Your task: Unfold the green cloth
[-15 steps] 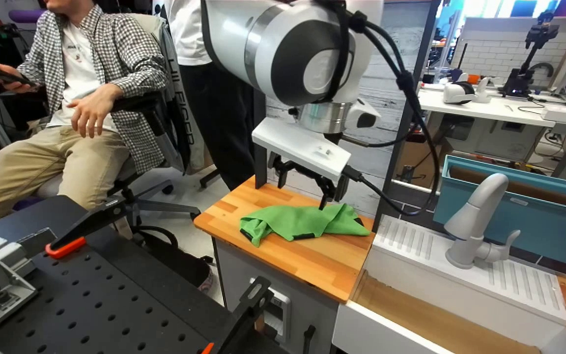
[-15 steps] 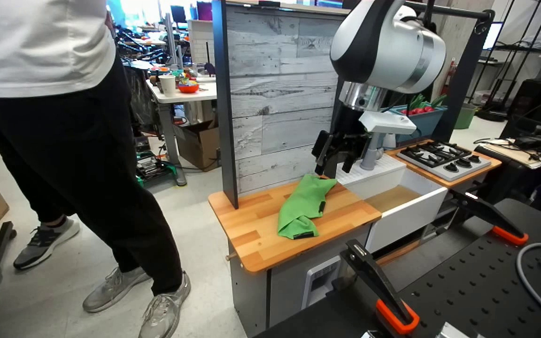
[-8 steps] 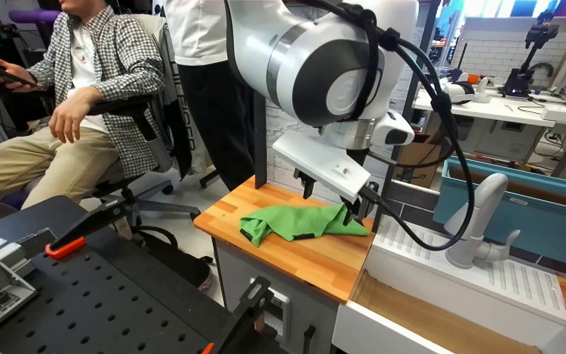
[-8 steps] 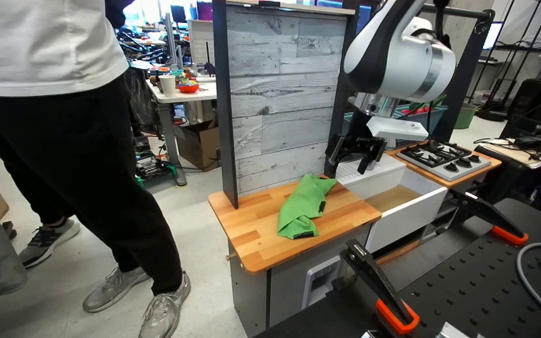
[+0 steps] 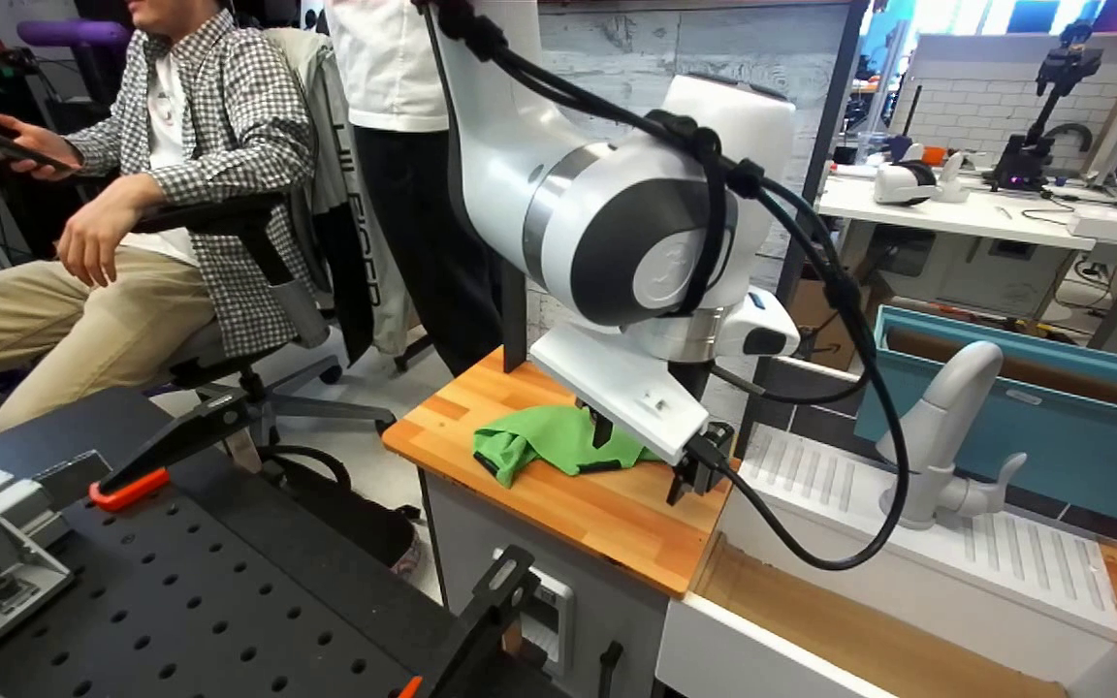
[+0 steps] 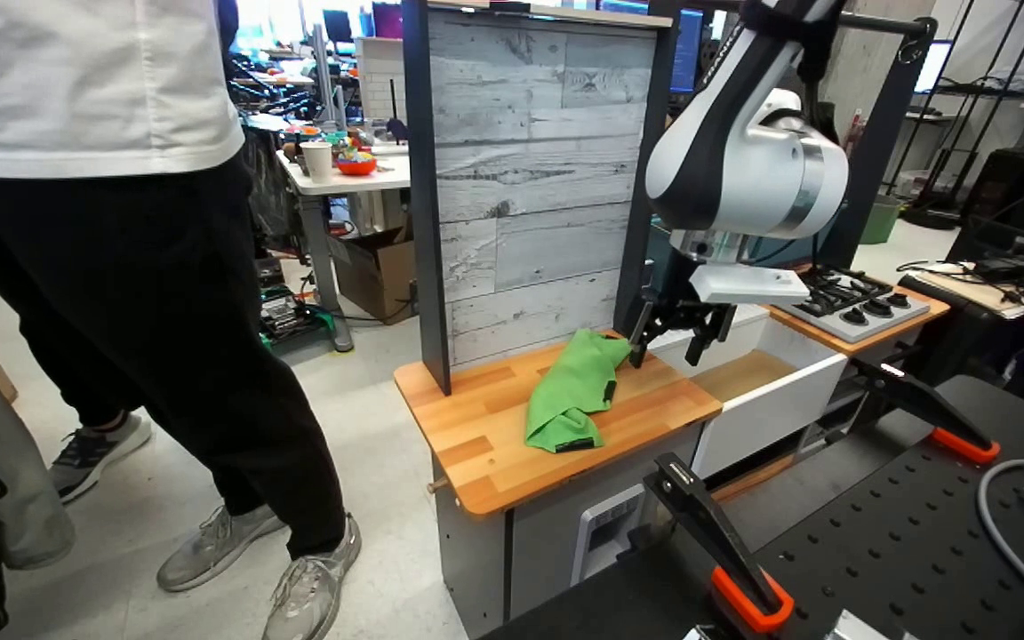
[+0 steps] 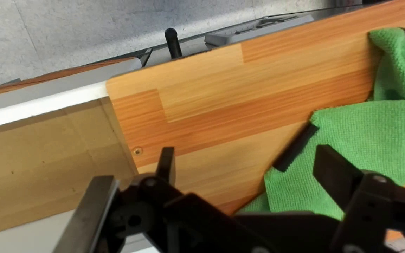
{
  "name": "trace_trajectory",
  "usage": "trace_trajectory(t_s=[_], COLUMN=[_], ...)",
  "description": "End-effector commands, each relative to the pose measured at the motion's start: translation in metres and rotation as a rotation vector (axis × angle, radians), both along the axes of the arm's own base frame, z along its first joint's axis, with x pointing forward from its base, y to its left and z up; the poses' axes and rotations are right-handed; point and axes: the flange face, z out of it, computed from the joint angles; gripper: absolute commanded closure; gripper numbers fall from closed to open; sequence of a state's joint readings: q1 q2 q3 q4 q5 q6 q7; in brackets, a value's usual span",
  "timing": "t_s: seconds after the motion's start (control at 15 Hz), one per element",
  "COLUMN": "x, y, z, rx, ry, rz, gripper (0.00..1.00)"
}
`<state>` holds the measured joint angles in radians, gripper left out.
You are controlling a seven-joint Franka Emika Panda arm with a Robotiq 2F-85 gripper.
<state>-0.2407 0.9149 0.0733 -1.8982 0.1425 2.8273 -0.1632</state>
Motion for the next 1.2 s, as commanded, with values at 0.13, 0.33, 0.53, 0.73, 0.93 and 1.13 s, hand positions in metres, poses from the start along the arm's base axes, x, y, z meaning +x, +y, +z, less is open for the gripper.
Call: trace_trajectory(t_s=[0.13, 0.33, 0.53, 0.73, 0.93, 1.13], x=[0.018, 0.026, 0.033, 0.038, 0.042, 0.045], y=[0.014, 0.021, 0.026, 0.029, 0.029, 0.029], z=[-0.026, -0.036, -0.046, -0.053, -0.056, -0.053], rx=[-0.021, -0.022, -0.026, -0.035, -0.041, -0.043], ry=[-0.019, -0.015, -0.01, -0.013, -0.016, -0.022], rz=[-0.013, -0.019, -0.025, -0.023, -0.025, -0.025], gripper=[0.0, 0.0, 0.0, 0.26, 0.49, 0.72])
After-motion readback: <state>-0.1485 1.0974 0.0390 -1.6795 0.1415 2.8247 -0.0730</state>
